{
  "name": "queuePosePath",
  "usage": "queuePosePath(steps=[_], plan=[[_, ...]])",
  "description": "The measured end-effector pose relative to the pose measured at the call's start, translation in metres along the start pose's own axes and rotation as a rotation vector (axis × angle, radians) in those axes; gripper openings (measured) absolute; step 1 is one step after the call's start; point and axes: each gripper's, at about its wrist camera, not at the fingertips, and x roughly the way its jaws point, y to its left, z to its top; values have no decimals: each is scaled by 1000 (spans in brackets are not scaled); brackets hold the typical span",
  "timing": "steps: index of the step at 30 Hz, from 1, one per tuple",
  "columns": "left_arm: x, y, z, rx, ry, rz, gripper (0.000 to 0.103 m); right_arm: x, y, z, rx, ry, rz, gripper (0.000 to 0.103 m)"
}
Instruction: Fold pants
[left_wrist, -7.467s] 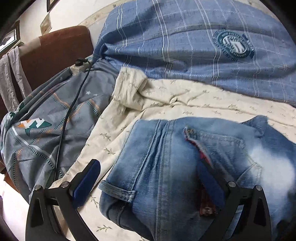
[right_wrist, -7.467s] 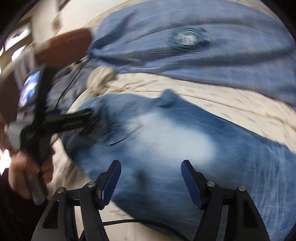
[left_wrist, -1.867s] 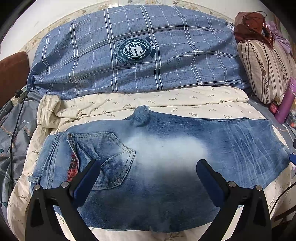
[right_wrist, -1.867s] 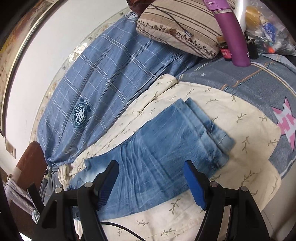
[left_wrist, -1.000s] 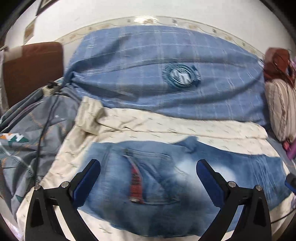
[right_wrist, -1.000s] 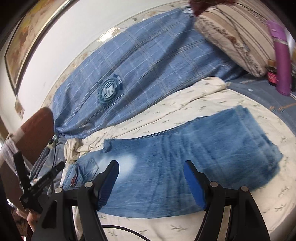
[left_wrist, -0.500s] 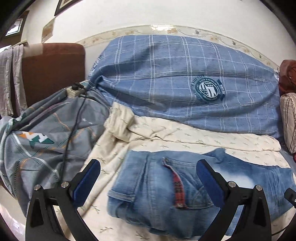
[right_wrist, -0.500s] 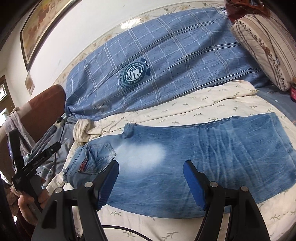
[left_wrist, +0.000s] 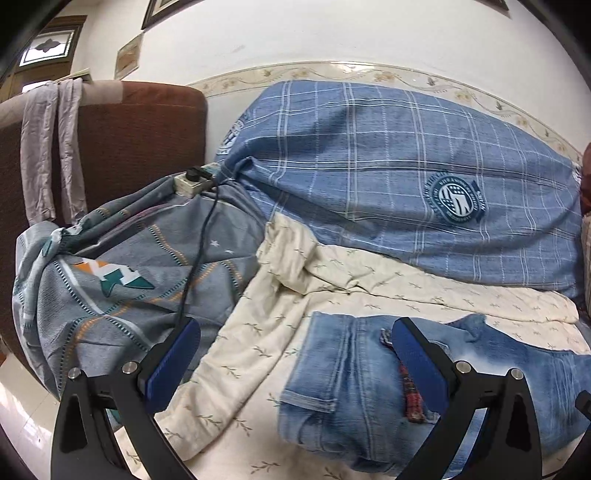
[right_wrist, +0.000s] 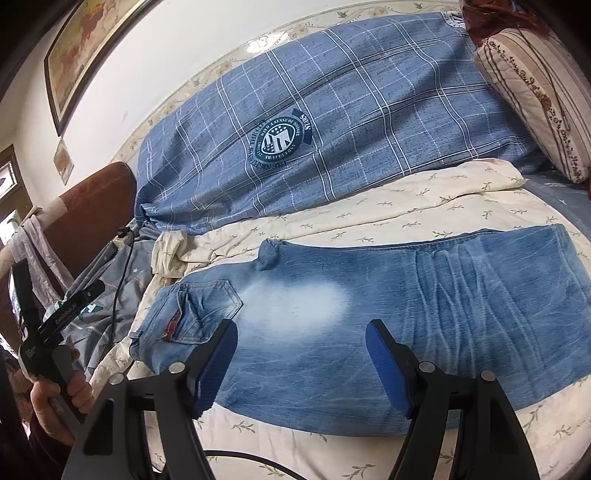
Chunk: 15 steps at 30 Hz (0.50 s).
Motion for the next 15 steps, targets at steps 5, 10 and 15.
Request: queuePosePath(steps=[5,10,15], plan=[[-1,6,1,-13,-5,11,103,3,3,-1,-8,8,2,75],[-1,7,1,-15,-10,17,103,4,3,-1,-7,11,2,75],[-3,8,3,-16,-26,30,103,5,2,-1,-1,9,2,75]])
